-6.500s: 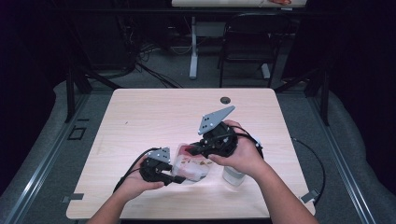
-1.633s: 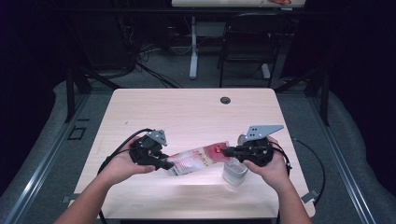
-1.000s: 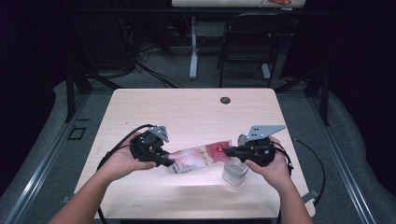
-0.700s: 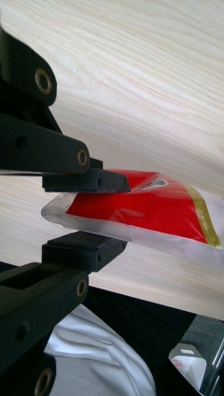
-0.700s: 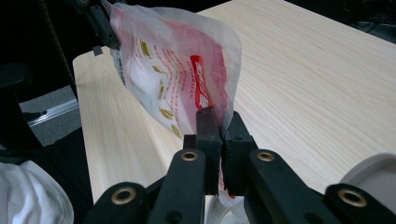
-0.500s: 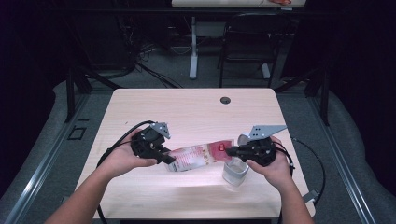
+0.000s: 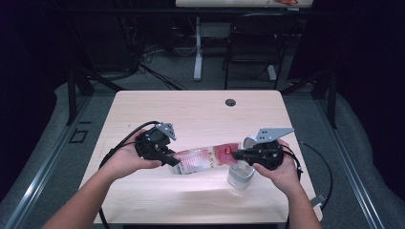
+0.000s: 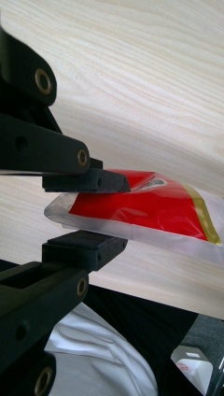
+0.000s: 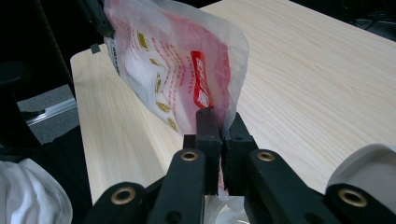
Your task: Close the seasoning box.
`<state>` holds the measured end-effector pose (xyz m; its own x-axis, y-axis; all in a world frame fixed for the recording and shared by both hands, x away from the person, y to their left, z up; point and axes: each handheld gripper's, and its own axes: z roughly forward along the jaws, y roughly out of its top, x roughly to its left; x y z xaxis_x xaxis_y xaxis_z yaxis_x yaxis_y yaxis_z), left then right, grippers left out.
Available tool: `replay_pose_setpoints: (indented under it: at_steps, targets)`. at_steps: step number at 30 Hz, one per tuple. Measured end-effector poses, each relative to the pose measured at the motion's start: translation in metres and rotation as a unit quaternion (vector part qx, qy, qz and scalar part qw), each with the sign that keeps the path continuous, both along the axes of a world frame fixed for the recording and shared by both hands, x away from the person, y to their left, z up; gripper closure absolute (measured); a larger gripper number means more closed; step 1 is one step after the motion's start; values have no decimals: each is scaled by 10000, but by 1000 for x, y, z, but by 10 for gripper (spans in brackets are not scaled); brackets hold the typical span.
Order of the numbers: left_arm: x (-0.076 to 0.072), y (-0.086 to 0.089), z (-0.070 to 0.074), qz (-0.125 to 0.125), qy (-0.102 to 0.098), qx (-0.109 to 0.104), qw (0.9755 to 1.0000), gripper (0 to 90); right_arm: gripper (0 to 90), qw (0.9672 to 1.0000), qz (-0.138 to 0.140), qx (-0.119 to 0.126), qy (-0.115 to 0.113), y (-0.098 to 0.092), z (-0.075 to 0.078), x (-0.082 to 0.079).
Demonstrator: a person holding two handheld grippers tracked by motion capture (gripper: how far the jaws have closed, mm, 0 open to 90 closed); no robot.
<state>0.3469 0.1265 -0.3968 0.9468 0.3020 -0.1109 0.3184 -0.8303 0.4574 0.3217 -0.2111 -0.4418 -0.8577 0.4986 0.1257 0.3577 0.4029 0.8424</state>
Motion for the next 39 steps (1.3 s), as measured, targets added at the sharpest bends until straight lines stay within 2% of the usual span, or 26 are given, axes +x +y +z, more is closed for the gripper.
replay_pose_setpoints:
  at_steps: [39]
  targets:
    - [4, -12, 16, -101, -12, 254, 9996, 725, 879, 9999, -21, -126, 15, -4, -1, 0]
